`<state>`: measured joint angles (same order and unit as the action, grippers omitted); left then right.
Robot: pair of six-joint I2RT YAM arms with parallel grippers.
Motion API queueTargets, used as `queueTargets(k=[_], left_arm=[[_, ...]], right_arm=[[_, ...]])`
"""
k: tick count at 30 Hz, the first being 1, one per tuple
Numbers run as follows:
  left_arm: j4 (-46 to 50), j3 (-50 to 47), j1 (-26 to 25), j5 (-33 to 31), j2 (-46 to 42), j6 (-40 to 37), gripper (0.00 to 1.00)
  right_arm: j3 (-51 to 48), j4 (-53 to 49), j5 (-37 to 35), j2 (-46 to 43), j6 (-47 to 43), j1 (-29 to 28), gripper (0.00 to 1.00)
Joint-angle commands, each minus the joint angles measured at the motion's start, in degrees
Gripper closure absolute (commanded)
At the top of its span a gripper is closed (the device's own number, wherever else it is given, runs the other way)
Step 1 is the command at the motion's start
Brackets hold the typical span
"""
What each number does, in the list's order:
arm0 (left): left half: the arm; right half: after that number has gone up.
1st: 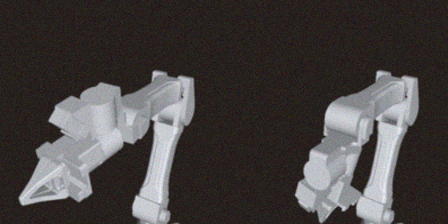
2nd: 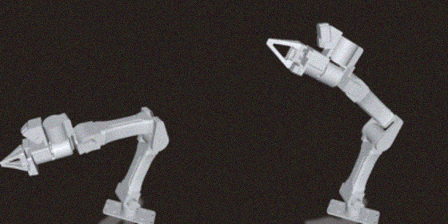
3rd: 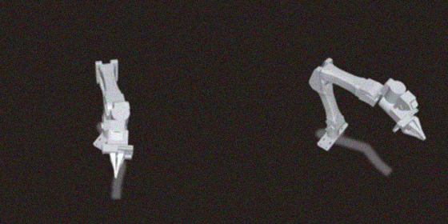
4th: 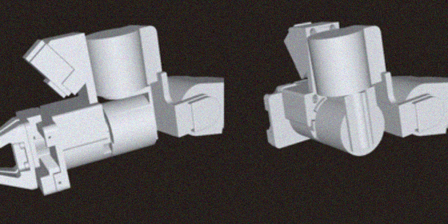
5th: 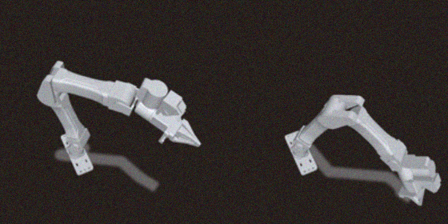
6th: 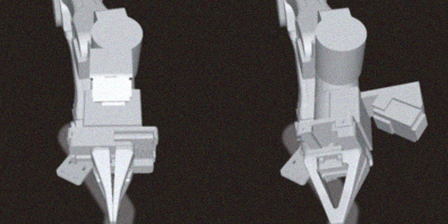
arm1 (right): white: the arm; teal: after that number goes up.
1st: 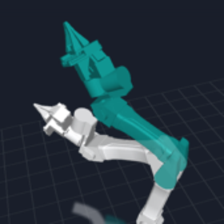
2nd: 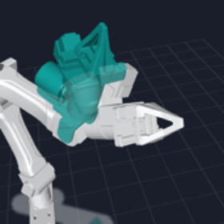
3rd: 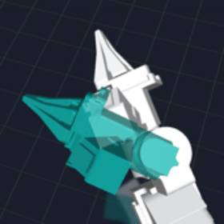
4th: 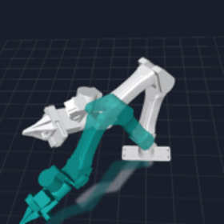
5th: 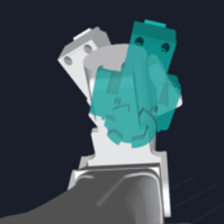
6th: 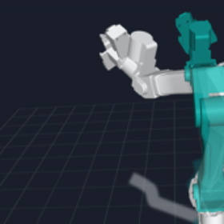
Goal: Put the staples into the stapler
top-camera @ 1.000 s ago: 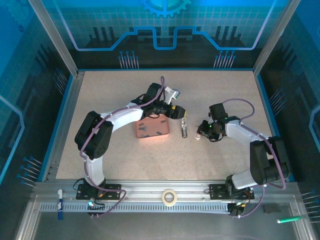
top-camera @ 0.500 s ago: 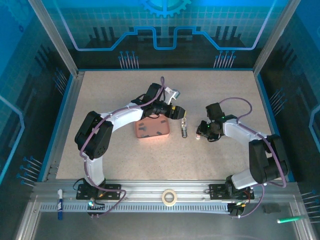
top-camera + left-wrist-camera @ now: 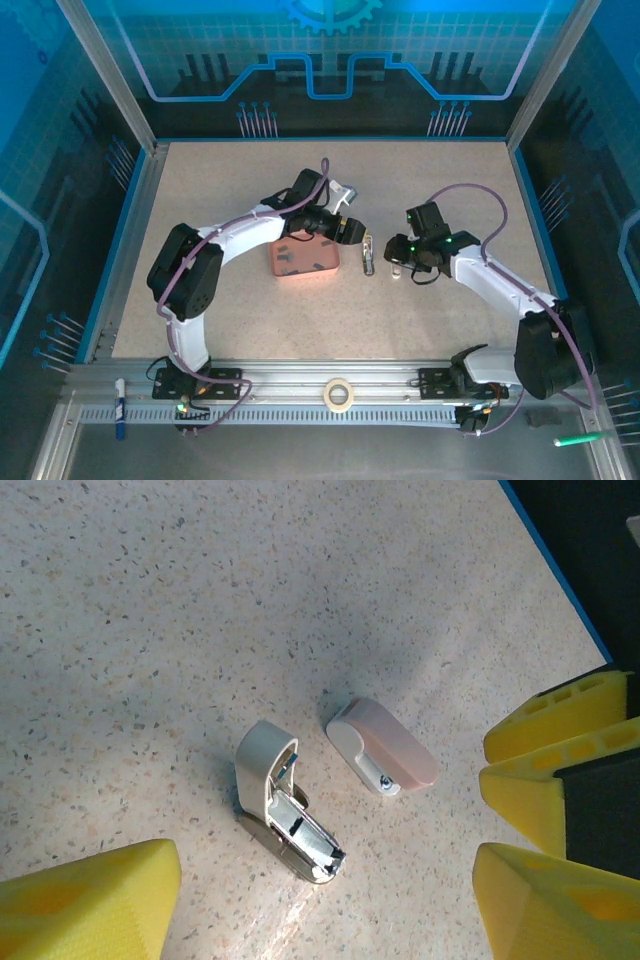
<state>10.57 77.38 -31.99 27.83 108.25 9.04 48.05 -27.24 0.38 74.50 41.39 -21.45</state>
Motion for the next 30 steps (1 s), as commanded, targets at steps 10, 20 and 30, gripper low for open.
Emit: queueTargets(k=[10,20,30], left_arm=[[6.3,9.5,0.2,2.0,6.2,-0.5,0.24],[11.8,21.4,-1.5,2.8,17.3,-4.6,0.25],[12.6,23.7,-3.1,5.7,20.5,-6.4,0.27]], right_arm=[[-6.8,6.3,-0.2,-5.6,3.5,-0.8,0.6],[-8.5,6.9,3.7,-3.9,2.1,3.7,0.6],[-8.6,6.9,5.1,-3.6,1.0,5.5,0.6]])
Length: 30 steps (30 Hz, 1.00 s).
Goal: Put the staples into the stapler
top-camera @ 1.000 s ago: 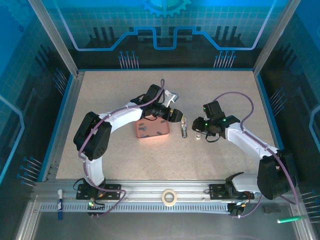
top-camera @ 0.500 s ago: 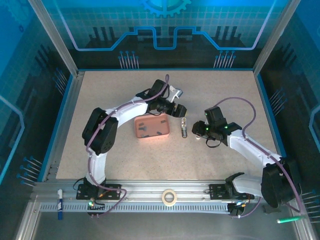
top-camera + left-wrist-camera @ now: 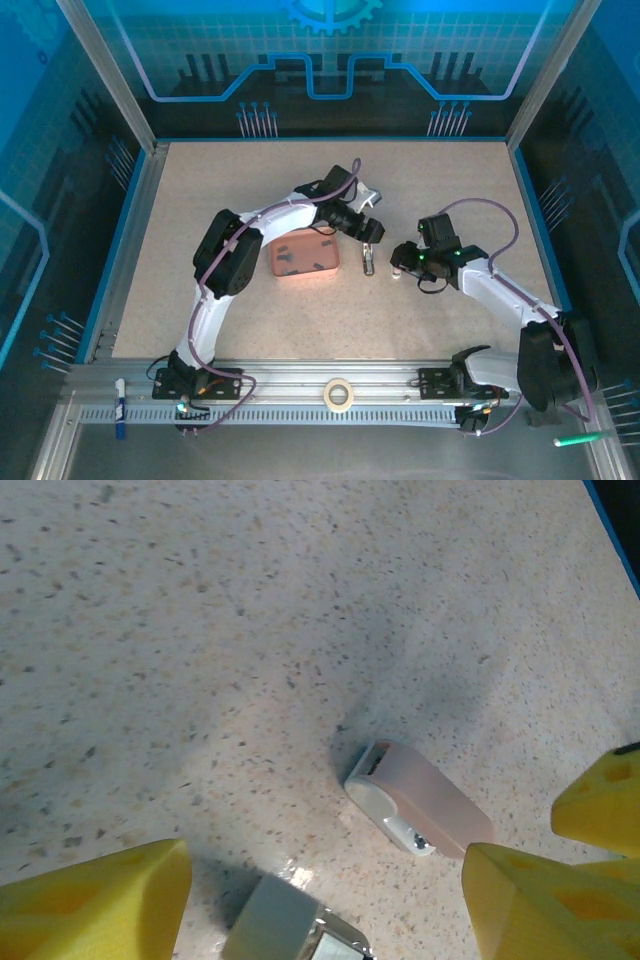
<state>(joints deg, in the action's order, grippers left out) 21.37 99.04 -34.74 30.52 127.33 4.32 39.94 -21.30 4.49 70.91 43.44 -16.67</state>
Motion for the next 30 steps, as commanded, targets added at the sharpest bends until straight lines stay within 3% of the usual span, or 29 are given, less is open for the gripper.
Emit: queueTargets(k=[1,16,30], left_arm=[[2.0,2.2,-0.5,3.8,1.4,-2.0,0.28],[1.4,-2.1,-1.6,7.6,-2.8,-4.5,0.31],[4.6,-4.5,-3.1,6.7,-4.5,-8.8,0.31]], right_arm=[[-0.6,1.0,0.9,-0.1,-1.0,0.7,0.6],[-1.8,1.2,1.2,-2.2,0.0,0.8,0.6],[-2.2,2.0,1.3,-1.1,0.7,0.5,0.6]])
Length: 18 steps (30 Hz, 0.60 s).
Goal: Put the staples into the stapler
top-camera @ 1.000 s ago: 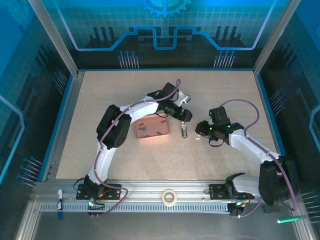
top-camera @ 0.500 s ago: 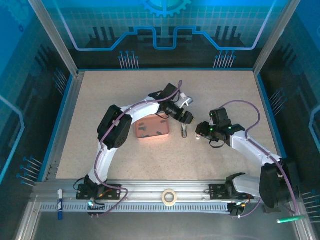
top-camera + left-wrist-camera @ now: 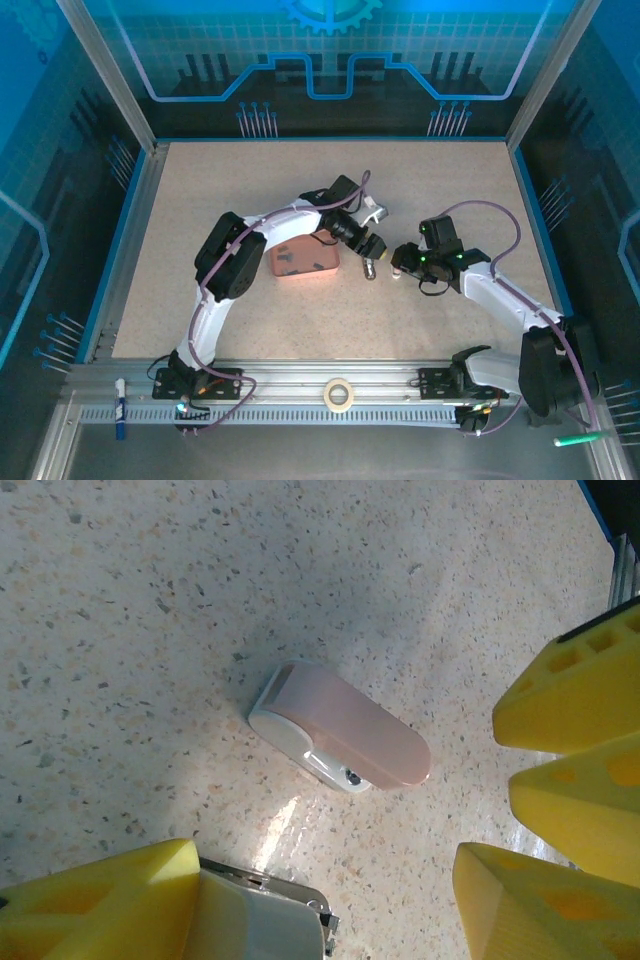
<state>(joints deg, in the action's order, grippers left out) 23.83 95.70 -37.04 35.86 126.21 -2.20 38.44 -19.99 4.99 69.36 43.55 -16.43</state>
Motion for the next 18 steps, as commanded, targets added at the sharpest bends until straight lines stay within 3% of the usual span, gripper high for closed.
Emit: queueTargets(k=[1,11,18], left_arm=[[2.0,-1.4,-0.8,1.1,-3.5,-2.3,0.31],[2.0,-3.1,-1.5,-3.6,-5.4,-4.4,0.32],[0.1,-3.9,-1.5,-2.9,-5.9,-2.6,0.32]], right_arm=[[-0.7,0.7,0.9,0.5,0.6,0.1,0.6],[-0.8,-1.7,0.5,-1.5,2.3,-2.4,0.62],[-8.1,4.9,-0.2,-5.6,12.7,-6.9,0.64]])
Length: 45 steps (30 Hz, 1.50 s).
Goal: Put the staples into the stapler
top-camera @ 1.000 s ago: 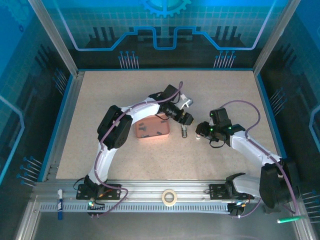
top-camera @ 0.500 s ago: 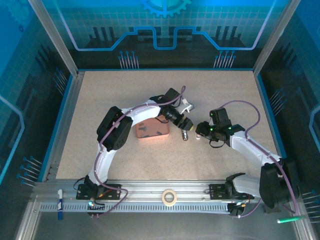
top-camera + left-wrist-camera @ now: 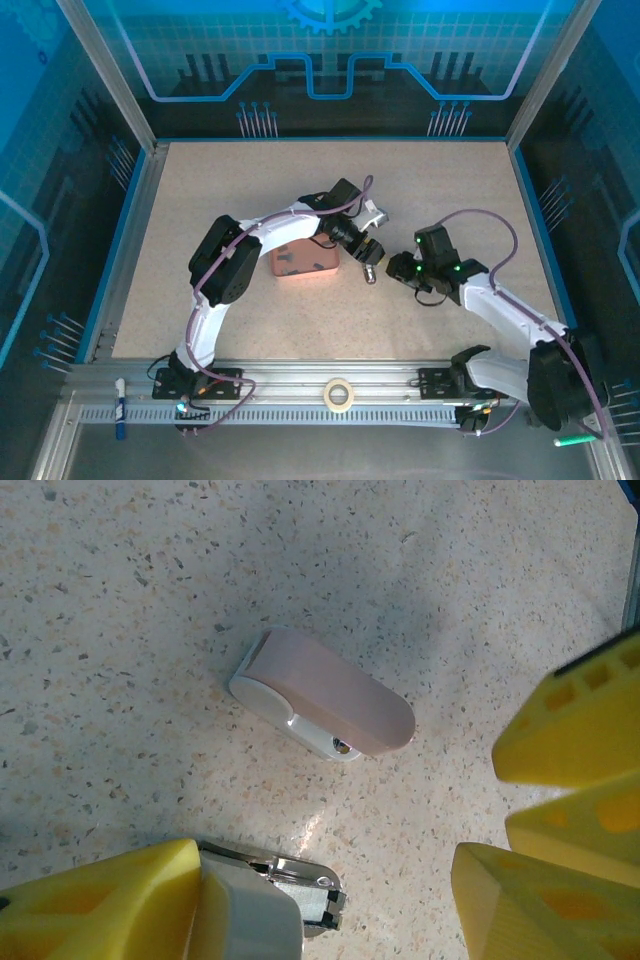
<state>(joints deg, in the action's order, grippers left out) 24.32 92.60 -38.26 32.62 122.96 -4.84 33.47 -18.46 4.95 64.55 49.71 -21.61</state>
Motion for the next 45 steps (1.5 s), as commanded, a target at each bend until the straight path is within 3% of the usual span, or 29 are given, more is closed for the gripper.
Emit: queueTargets(k=[1,10,21,28,45], left_arm=[[-0.5,-0.9,-0.2,0.4,-2.8,0.2,0.32],[-0.6,-2.0,-0.2,0.9,-3.1,0.4,0.32],[-0.8,-2.2,0.0,1.7,-3.5,0.6,0.32],[-0.4,-2.6,0.1,1.7,-4.0,0.8,0.32],[0.0,-5.7,0.2,3.3,-5.7,0.4,0.34]], right_arm=[[-4.1,5.0,-0.5,-0.6,8.3,-2.4,0.65],[-13.1,26.1,-2.9,6.1,22.3,-7.3,0.74],[-14.1,41.4,-3.8,16.8,26.9,-9.1,0.79],[-13.4,41.4,-3.6,17.0,26.5,-9.1,0.8],[-12.9,22.4,-7.1,2.4,21.7,-7.3,0.76]])
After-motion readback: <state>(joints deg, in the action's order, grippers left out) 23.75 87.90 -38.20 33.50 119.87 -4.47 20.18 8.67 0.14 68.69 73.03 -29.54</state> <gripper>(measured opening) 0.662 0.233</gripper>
